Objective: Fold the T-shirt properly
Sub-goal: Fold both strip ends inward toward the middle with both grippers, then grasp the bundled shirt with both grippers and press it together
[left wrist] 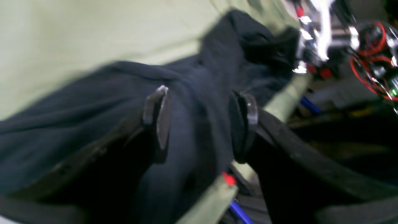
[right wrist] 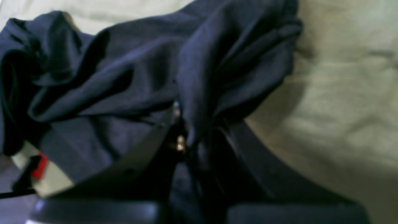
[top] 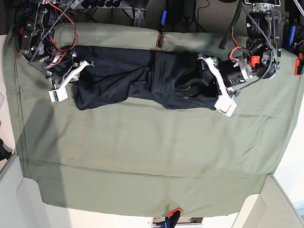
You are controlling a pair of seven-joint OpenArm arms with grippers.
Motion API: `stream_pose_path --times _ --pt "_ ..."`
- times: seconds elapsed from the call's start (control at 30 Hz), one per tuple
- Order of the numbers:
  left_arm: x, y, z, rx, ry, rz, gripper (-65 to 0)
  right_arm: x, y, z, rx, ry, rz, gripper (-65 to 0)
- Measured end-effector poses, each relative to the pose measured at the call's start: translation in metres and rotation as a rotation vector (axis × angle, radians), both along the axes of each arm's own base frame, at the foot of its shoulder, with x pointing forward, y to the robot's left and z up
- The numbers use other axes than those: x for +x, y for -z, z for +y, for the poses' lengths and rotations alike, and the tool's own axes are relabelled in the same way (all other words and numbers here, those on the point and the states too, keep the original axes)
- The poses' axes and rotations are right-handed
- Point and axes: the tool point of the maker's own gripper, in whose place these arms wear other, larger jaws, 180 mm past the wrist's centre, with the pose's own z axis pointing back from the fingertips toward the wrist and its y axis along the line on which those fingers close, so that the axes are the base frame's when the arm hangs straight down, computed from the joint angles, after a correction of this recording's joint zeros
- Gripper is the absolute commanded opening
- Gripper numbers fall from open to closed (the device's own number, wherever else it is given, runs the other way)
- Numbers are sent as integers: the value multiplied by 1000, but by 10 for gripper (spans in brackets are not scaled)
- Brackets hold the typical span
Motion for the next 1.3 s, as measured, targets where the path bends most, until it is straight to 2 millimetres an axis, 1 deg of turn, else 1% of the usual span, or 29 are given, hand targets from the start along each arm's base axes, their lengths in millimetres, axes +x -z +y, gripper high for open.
stream_pose_path --times 0.07,0.17,0.27,0.3,0.37,0.43,0.5,0.57,0.6,0.67,0.73,0.83,1.0,1.03,1.1,1.17,1.23,1.27,1.3 --pt "5 -4 14 17 -31 -16 -328 5 -4 -27 -42 39 -11 -650" --pt "10 -8 32 49 -63 -32 -328 17 -20 -78 -123 111 -51 -650" --pt "11 -9 38 61 -73 -36 -328 21 -33 -117 -179 177 -72 -650" --pt "11 -9 39 61 -73 -37 -328 21 -37 -125 -181 188 -80 -650" --pt "11 -9 39 61 -73 -36 -328 21 -44 -132 -158 201 -90 -650" --pt "11 -9 39 61 -73 -36 -328 21 -49 -133 -130 198 -93 -650" --pt "11 -9 39 61 -73 -36 -328 21 -52 -127 -92 186 -95 -650" --pt "11 -9 39 66 -74 -36 -328 19 -56 -113 -53 143 -96 -650" --pt "11 -7 40 80 -75 -33 -328 20 -62 -105 -42 130 -116 -650" --pt "11 -3 43 105 -77 -27 -328 22 -78 -82 -7 96 -158 -650" --pt "9 -2 43 108 -76 -23 -328 23 -94 -53 38 61 -212 -650" --pt "9 -2 47 121 -73 -23 -328 20 -109 -2 121 6 -258 -650" --pt "8 -2 56 152 -65 -20 -328 7 -116 88 275 -120 -250 -650" --pt "7 -1 57 155 -65 -19 -328 5 -116 103 282 -145 -245 -650" --pt "6 0 58 163 -63 -14 -328 3 -116 128 292 -188 -239 -650" --pt "5 0 58 160 -63 -12 -328 3 -111 145 274 -226 -241 -650" --pt "5 0 58 160 -63 -11 -328 -1 -97 157 226 -268 -206 -650" --pt "5 0 58 160 -64 -12 -328 -3 -89 162 212 -287 -184 -570" --pt "5 0 58 158 -63 -12 -328 -6 -84 168 213 -304 -167 -447"
